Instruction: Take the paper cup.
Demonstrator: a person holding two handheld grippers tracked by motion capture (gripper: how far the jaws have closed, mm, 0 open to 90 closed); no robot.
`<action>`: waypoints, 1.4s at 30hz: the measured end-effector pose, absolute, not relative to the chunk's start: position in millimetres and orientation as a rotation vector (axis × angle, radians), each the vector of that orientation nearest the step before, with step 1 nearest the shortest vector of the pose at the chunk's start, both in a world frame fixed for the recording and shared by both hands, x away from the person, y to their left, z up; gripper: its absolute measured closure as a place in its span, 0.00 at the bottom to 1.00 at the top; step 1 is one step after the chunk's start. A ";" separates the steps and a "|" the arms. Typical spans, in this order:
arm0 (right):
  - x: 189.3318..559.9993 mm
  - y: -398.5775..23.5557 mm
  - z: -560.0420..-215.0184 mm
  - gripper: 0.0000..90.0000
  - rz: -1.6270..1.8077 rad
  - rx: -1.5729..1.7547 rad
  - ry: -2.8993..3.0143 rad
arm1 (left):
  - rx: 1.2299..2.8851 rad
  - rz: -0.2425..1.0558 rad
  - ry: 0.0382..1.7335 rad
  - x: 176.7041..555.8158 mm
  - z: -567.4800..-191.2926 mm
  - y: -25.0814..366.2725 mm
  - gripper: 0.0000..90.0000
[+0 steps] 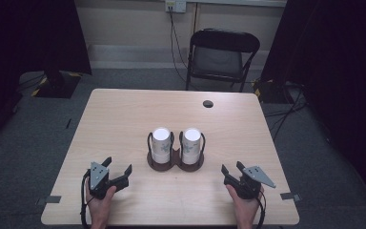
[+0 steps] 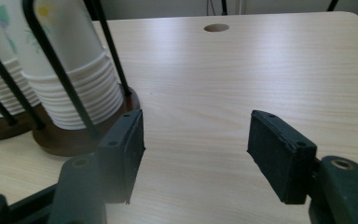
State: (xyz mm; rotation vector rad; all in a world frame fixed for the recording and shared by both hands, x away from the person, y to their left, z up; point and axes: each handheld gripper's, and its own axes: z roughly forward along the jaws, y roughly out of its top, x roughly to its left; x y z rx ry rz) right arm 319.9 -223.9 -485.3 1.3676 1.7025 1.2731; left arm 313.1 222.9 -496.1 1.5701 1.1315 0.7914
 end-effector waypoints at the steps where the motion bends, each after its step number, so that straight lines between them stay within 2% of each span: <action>1: 319.6 -222.5 -483.4 0.39 1.285 1.361 1.708 | 1.568 0.791 1.134 313.1 -496.1 223.1 0.18; 8: 320.2 -208.9 -465.5 0.31 1.350 1.295 1.762 | 1.565 0.799 1.132 312.2 -496.1 223.1 0.17; 11: 320.5 -203.5 -458.0 0.31 1.376 1.265 1.760 | 1.562 0.804 1.131 311.7 -496.2 222.7 0.17; 42: 352.0 -155.4 -399.8 0.37 1.504 0.997 1.873 | 1.571 0.822 1.124 311.4 -496.1 220.7 0.18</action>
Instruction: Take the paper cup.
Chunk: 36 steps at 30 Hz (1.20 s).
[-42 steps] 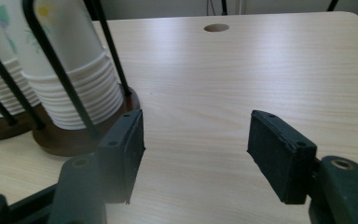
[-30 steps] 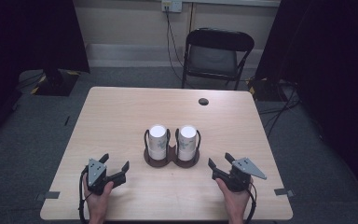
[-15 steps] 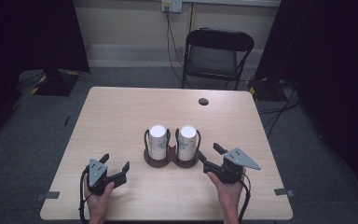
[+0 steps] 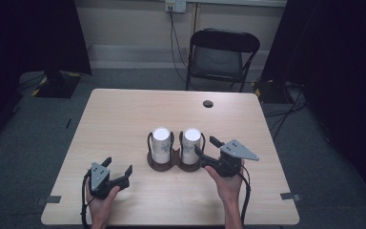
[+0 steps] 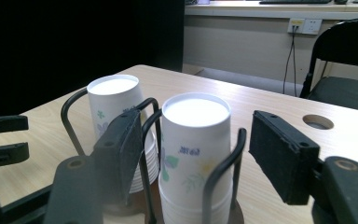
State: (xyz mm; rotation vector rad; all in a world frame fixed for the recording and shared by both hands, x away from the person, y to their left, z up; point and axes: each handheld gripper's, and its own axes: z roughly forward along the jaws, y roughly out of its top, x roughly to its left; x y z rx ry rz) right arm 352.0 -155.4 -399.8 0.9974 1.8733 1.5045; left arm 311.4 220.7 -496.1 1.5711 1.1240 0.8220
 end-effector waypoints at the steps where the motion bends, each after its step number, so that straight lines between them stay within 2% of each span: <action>1: 354.9 -153.0 -399.1 0.37 1.502 0.991 1.879 | 1.573 0.823 1.124 311.3 -496.1 220.8 0.18; 5: 363.9 -147.0 -398.2 0.39 1.490 0.971 1.904 | 1.574 0.822 1.123 311.3 -496.1 220.9 0.18; 21: 396.7 -132.7 -400.8 0.35 1.456 0.961 1.959 | 1.574 0.822 1.121 311.0 -496.1 220.9 0.18; 36: 408.3 -121.2 -406.2 0.34 1.415 0.975 2.002 | 1.574 0.821 1.127 311.3 -496.1 220.9 0.18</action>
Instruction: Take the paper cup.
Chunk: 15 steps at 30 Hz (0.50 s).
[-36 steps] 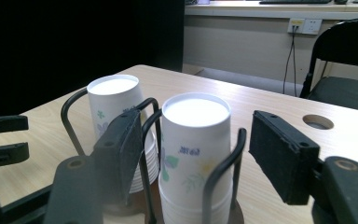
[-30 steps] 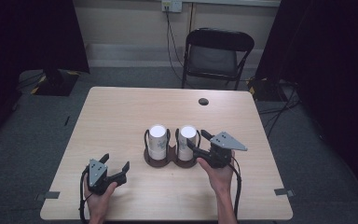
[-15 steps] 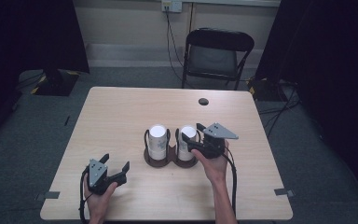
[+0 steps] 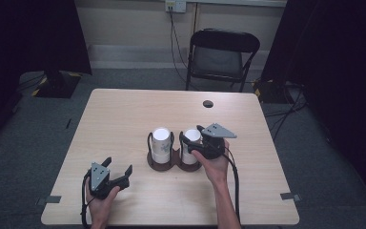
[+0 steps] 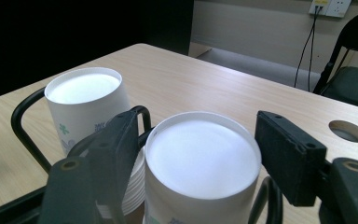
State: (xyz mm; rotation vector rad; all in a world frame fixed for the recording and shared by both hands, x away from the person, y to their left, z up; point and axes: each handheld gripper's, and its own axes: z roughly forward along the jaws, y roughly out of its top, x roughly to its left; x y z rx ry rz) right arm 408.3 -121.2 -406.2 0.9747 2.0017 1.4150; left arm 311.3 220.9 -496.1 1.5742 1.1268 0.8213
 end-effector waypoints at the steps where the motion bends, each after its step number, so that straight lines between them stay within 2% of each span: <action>1: 408.4 -120.4 -406.9 0.34 1.407 0.977 2.004 | 1.575 0.820 1.125 311.2 -496.1 221.0 0.18; 15: 411.1 -117.4 -414.7 0.39 1.374 0.988 2.013 | 1.572 0.819 1.124 311.2 -496.1 221.0 0.18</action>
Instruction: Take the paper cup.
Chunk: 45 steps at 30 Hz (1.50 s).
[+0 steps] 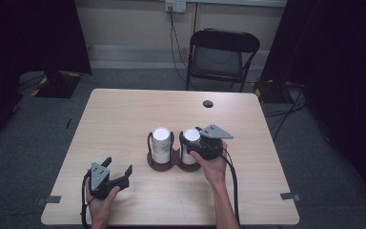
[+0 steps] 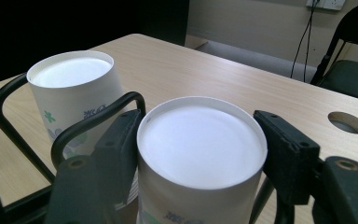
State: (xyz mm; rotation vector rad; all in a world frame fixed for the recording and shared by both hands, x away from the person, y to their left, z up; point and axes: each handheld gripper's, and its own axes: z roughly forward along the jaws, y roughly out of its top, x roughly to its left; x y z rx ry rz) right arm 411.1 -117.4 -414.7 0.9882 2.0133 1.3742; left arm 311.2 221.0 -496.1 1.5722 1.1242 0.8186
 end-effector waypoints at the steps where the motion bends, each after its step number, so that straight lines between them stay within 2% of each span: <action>1: 411.1 -117.4 -414.5 0.39 1.372 0.988 2.014 | 1.572 0.819 1.124 311.2 -496.1 221.0 0.18; 45: 405.5 -125.0 -382.7 0.41 1.449 0.975 1.934 | 1.607 0.829 1.076 309.7 -496.0 218.8 0.18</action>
